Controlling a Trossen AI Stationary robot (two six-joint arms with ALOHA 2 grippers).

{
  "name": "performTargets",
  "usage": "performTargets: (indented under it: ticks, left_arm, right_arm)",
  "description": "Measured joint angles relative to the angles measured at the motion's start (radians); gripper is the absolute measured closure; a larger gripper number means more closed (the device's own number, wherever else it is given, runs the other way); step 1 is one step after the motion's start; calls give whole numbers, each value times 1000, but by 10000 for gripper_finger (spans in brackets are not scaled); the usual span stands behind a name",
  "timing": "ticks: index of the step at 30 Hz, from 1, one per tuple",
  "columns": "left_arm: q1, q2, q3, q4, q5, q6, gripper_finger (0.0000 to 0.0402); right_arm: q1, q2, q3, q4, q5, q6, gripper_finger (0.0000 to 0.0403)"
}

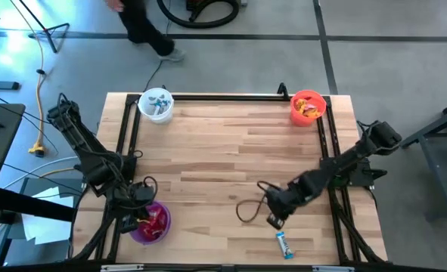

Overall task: Sort candy
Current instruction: Put the red candy into the purple bucket

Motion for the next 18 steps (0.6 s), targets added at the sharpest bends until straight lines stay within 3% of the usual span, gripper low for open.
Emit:
performTargets:
  ticks: [6,13,18]
  left_arm:
    - [0,0,-93,103,-54,64,398]
    - [5,1,-178,150,-68,64,401]
    - [13,0,-187,141,-87,42,389]
  right_arm:
    - [116,34,0,0,33,210,332]
    - [215,110,0,78,1,407,221]
    - [248,186,0,171,1,453,178]
